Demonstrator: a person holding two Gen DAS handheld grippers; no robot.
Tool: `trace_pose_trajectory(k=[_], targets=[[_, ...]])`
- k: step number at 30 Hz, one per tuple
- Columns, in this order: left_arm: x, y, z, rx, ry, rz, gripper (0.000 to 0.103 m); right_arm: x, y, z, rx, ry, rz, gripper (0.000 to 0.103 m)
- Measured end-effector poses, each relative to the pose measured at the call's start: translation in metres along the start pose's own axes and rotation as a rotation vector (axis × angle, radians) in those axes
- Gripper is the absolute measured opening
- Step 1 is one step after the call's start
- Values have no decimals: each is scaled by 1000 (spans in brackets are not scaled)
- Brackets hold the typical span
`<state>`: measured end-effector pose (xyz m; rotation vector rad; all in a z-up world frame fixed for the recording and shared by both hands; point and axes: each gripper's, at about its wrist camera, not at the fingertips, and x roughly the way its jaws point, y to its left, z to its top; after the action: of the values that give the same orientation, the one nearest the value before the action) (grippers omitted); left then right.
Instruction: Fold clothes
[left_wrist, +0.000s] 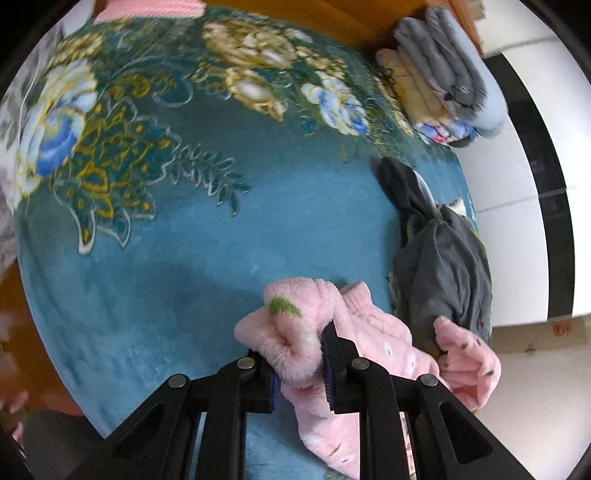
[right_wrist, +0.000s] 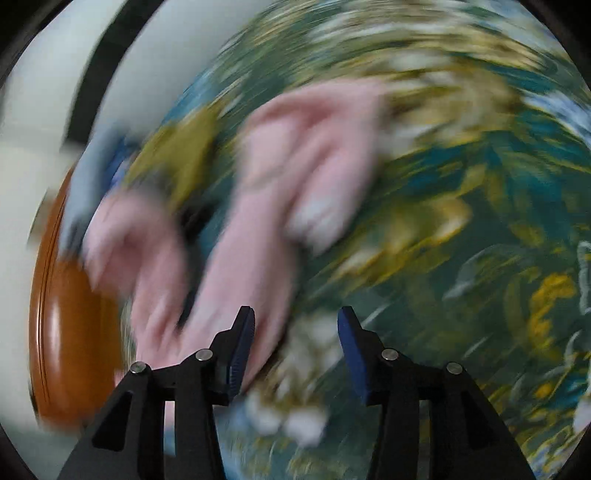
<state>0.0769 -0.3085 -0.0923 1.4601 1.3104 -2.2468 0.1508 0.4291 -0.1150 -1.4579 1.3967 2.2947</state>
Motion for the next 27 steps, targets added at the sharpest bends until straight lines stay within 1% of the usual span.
trace_pose_trajectory(k=[2,4,7,9,11,12,14,15,18,20,21,23,25,26,27], targets=[[3,2,0,-12,-1,1,19,8,-22,20,115,-38,-6,48],[5,4,-1,-25,-3,2,19,24,-34,32,223,-50,38,48],[9,7,-2,-43,-5,4,19,40,-31,39,303,-65,91,48],[11,8,-2,-54,-6,4,19,47,-23,42,307,-72,60,48],[11,7,-2,-55,-5,3,19,48,-16,50,282,-76,14,17],[11,7,-2,-56,-5,2,19,47,-14,56,261,-74,-11,6],[11,6,-1,-57,-4,1,19,32,-8,66,214,-83,-41,6],[10,5,-1,-55,-5,-2,19,19,-4,72,180,-106,-48,5],[-3,-2,3,-18,-28,-40,19,-54,14,90,29,-255,-38,5],[-12,-5,5,17,-47,-66,19,-119,24,94,-93,-383,-49,5],[-10,-1,3,20,-40,-60,19,-148,21,91,-130,-434,-61,5],[-6,7,1,26,-26,-46,19,-183,5,81,-153,-481,-101,5],[-2,15,-1,32,-12,-33,19,-199,-24,72,-147,-486,-197,5],[0,19,-3,35,-5,-26,19,-193,-45,69,-129,-441,-262,5],[2,23,-4,38,2,-20,19,-182,-74,62,-96,-366,-335,5]])
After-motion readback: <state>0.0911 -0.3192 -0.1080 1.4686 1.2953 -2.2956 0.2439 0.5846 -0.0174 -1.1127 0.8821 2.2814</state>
